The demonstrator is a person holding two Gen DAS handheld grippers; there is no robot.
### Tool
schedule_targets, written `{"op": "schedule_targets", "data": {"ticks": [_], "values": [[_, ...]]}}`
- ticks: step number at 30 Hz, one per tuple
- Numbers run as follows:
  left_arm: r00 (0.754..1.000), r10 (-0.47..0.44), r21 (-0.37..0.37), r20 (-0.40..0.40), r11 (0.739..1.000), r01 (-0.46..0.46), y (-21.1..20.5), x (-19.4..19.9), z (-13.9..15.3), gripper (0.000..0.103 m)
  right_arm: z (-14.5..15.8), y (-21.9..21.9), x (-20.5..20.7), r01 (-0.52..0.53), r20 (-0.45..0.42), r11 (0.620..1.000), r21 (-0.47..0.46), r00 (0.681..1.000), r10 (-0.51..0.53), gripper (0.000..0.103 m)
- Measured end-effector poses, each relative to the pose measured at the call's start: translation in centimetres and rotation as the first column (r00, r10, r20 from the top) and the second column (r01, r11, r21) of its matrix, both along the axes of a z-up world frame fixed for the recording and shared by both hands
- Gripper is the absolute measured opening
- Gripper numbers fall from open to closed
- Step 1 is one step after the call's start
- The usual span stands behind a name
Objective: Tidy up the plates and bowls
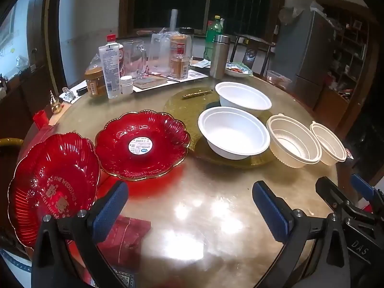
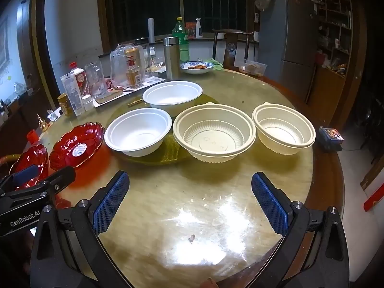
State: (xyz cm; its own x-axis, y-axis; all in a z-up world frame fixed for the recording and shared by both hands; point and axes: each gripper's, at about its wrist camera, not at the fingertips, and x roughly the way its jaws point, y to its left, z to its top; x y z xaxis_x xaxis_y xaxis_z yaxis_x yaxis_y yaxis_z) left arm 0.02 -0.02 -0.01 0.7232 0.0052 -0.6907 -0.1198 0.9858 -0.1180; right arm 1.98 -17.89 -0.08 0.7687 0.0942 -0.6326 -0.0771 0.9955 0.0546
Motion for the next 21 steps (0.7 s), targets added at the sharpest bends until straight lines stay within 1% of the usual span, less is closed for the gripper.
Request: {"op": "schedule_targets", "data": {"ticks": [6,7,9,10,21], "values": [[1.0,-0.001,0.004,-0.012,1.0,0.001,0.6,0.4,-0.2,0.103,-0.1,0.2,0.2,0.004,0.003,1.0,-0.007,1.0,-0.004,0.103],[1.0,0.003,0.021,-0.008,1.0,-0.003,0.1,0.3,-0.2,0.103,-0.1,0.2,0.3,0.005,0.003,1.0,-0.008,1.0,-0.005,0.103],[1.0,0.005,0.021,-0.009,1.0,-0.005,0.4,0.4,-0.3,0.103,-0.2,0.3,0.3,0.007,0.003,1.0,-0.008,1.0,-0.007,0.103],[1.0,0.006,0.023,-0.009,1.0,-0.006,0.3,0.3,-0.5,0.103,-0.6,0.9,0.9,-0.002,-0.014,1.0,-0.007,1.0,0.002,0.103],[1.0,0.006,0.039,-0.016,0.999,-0.006,-0.2,0.2,-0.7,0.103,-0.5,0.9,0.6,-0.011,-0.012,1.0,-0.006,1.0,0.011,0.103]]}}
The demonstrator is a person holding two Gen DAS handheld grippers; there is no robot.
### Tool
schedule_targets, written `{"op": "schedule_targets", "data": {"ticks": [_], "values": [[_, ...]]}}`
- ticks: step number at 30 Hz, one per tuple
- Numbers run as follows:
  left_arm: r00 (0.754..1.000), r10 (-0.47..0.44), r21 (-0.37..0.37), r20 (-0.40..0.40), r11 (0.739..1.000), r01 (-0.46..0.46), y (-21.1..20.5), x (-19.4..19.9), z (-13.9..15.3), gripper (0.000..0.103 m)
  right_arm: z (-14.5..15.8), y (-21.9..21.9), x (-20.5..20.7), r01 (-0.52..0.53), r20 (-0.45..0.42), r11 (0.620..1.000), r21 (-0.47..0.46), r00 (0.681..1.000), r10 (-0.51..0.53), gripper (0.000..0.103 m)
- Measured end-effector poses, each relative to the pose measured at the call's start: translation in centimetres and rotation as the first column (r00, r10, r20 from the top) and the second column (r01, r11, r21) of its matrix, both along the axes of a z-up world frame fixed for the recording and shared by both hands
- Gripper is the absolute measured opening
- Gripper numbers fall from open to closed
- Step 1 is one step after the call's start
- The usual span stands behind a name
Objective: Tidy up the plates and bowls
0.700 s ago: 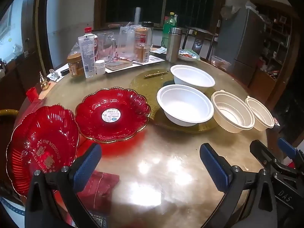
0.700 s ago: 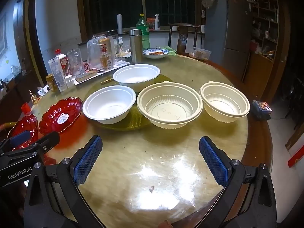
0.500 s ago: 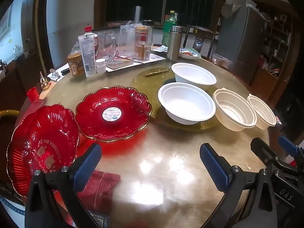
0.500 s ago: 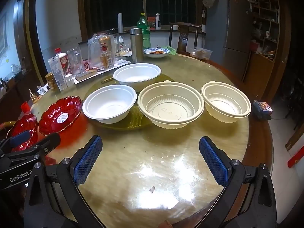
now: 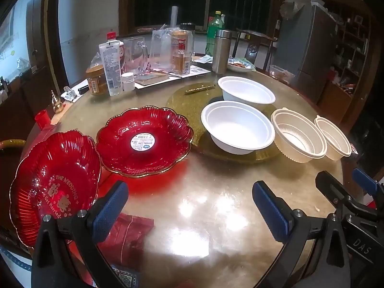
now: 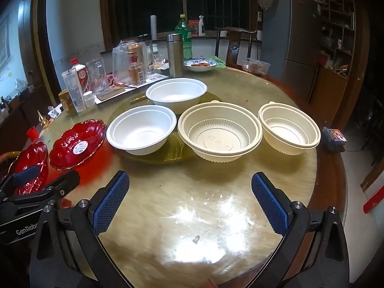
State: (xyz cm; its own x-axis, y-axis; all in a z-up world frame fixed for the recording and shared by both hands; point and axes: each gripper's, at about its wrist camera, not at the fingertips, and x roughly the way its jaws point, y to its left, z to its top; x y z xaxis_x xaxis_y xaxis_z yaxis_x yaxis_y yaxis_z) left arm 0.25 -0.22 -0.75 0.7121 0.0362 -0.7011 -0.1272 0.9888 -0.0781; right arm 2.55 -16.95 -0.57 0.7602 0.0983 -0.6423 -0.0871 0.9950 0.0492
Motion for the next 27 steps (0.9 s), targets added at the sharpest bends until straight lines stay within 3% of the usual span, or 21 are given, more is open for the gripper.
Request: {"op": "schedule_targets", "data": {"ticks": [27], "values": [[1.0,0.001,0.003,-0.004,1.0,-0.001,0.2,0.05,0.05,0.103,0.52,0.25,-0.1,-0.005,0.004,1.0,-0.004,1.0,0.005,0.103]]}}
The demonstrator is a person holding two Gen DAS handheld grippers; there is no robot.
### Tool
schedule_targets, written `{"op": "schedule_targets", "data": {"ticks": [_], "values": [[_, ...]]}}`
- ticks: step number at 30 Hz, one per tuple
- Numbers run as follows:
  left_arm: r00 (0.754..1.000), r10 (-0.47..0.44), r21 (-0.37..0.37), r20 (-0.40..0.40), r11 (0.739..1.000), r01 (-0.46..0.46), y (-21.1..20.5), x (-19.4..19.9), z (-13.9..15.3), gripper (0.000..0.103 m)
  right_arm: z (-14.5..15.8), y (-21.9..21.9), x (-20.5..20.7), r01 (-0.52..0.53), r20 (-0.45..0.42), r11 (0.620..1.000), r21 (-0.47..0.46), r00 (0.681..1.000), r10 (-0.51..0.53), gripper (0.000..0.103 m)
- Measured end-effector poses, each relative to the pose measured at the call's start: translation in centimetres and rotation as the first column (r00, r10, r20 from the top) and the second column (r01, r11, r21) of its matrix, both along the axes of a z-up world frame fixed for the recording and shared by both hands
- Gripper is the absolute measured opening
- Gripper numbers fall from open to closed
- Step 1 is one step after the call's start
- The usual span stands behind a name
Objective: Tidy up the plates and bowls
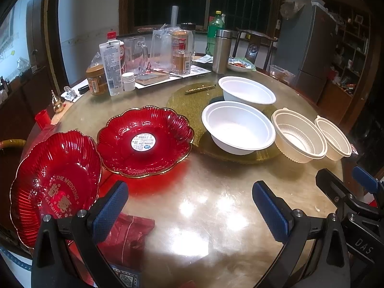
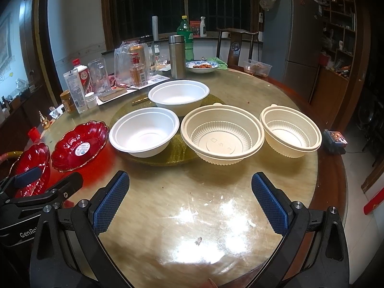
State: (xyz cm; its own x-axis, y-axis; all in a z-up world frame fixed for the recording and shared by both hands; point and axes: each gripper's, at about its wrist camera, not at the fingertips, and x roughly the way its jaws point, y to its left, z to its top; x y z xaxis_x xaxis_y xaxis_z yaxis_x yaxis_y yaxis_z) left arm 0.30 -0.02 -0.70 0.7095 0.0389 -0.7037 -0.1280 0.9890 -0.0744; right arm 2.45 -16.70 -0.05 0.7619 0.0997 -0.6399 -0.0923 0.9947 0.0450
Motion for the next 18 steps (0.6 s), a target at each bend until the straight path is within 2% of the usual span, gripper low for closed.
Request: {"op": "schedule_targets", "data": {"ticks": [18], "values": [[1.0,0.004,0.001,-0.005,1.0,-0.004,0.08,0.58,0.08,0.103,0.32,0.21,0.31,-0.001,-0.002,1.0,0.0,1.0,0.001,0.103]]}}
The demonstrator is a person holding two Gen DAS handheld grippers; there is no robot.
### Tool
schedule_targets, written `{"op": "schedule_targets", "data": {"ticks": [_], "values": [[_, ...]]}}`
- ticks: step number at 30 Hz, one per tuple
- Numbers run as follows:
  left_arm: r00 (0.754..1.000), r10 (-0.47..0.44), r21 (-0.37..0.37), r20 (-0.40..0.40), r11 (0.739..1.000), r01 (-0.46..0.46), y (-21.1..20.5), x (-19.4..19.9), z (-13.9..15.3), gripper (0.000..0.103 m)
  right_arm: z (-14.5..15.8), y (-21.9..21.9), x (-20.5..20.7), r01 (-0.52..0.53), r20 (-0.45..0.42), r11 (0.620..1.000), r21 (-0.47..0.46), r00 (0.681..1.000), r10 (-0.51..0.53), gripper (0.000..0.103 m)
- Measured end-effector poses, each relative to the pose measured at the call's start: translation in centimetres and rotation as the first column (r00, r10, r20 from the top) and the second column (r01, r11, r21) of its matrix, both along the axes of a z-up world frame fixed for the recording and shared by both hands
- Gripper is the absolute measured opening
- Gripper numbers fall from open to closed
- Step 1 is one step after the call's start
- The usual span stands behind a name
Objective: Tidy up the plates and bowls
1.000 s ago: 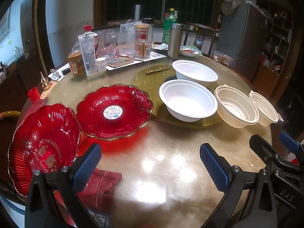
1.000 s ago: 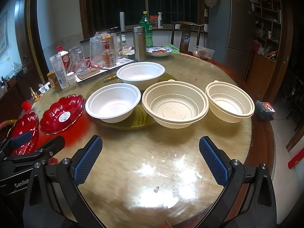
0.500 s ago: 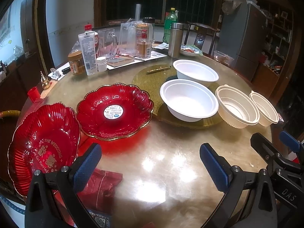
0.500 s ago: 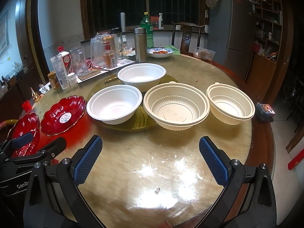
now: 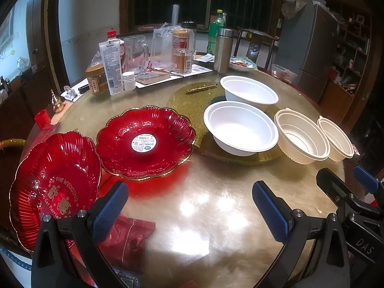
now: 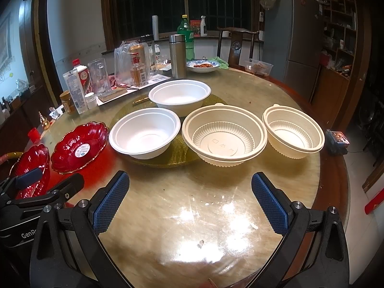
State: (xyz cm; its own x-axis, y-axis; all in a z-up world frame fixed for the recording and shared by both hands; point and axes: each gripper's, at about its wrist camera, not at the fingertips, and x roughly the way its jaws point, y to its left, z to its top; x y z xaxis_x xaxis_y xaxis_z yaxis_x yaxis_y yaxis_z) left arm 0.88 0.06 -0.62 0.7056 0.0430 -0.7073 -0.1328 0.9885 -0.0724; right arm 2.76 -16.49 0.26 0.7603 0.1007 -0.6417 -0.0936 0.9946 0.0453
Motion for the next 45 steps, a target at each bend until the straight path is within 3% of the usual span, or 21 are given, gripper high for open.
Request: {"op": "schedule_targets", "data": {"ticks": [37,41,45], "values": [[0.999,0.002,-0.022,0.038,1.0,-0.001,1.8,-2.2,1.2,0.103,-0.3,1.1,0.2,-0.007,-0.021,1.0,-0.014,1.0,0.006,0.103],[0.997,0.035,-0.058,0.073,0.998,-0.031,4.8,-4.3,2.6,0.103,0.1,2.1,0.6,-0.052,-0.026,0.998,0.019,0.998,0.052,0.103],[0.978,0.147,-0.154,0.145,0.98,-0.124,10.3,-7.8,4.5,0.103,0.8,4.7,0.7,-0.216,-0.041,0.964,0.156,0.974,0.225,0.103]]}}
